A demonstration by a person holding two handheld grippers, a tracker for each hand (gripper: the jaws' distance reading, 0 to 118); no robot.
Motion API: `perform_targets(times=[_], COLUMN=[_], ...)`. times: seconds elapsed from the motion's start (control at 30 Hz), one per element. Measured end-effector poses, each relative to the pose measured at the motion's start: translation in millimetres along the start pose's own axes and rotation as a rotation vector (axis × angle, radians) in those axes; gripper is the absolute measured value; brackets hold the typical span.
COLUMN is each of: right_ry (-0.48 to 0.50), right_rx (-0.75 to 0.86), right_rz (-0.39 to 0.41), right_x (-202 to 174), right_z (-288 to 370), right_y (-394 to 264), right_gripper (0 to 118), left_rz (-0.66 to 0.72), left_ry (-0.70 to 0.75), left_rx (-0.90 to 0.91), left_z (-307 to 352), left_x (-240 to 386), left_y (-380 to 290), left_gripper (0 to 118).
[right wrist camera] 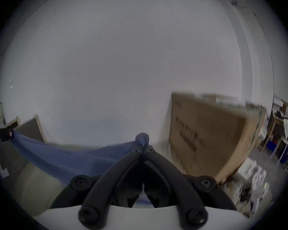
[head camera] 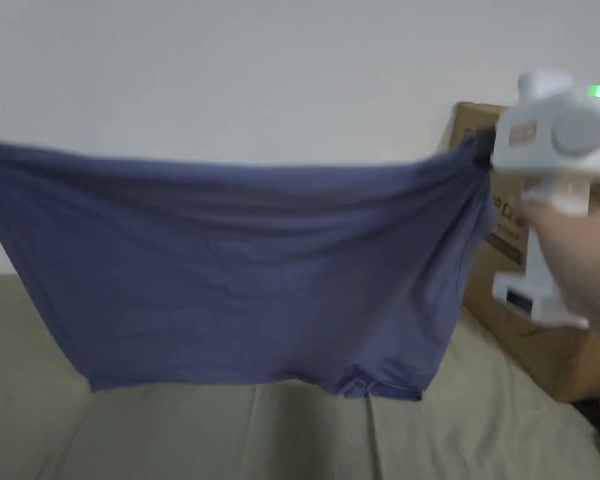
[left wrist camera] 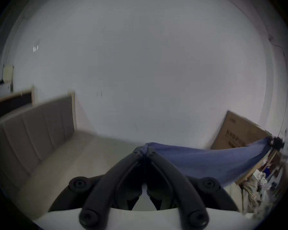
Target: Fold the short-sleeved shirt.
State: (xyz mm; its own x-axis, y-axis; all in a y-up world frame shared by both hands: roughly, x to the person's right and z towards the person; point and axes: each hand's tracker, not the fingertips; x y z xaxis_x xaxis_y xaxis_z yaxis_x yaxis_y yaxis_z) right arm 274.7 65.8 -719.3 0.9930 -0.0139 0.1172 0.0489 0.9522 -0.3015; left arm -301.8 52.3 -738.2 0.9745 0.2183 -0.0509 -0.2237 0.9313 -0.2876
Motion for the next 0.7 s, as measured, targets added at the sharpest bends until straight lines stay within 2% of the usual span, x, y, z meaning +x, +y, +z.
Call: perform_targets(times=[0.07,0.1,0.17,0.23,0.33,0.4,0.43,0.5,0.7], right_ry=[0.039,0.06,0.074,0.083,0.106,0.105,0.136,0.141,0.229], right_rx=[-0.191,-0.271,-0.444,-0.573,-0.697,-0.734,-0.752,-0.761,-0.807], right_rz=[0.0,0.002,0.007,0.007,-0.007,-0.028,-0.025,0.042,0.137], right_x=[9.7,14.2,23.8,33.4,52.6,64.4,67.6,72.8,87.2], right_z=[-11.7,-12.9,-7.7,7.9,40.2,67.1,82.2,107.5,177.4], right_y=[-72.9,-106.3,-183.4,-247.9,-319.3,-343.7,-351.2,-358.8,-359.1], right_gripper=[0,0,0,0,0,0,0,0,0], left_rz=[0.033,0.058,-0.059,-0.099,-0.088,-0.083,-0.084,-0.138,-0.24], left_ry=[-0.008,-0.062,-0.054,-0.052,-0.038,-0.041,-0.049,-0.055,-0.114], left_rx=[-0.079,-0.321,-0.456,-0.578,-0.728,-0.775,-0.778,-0.779,-0.807], left_z=[-9.2,-10.2,-2.2,13.2,50.6,78.1,91.1,114.7,178.7], left_x=[-16.1,-18.7,-27.5,-39.3,-56.9,-67.7,-71.7,-76.8,-94.5], left_y=[-57.1,-94.8,-163.5,-223.9,-295.7,-320.7,-327.1,-333.0,-321.0], left_gripper=[0,0,0,0,0,0,0,0,0])
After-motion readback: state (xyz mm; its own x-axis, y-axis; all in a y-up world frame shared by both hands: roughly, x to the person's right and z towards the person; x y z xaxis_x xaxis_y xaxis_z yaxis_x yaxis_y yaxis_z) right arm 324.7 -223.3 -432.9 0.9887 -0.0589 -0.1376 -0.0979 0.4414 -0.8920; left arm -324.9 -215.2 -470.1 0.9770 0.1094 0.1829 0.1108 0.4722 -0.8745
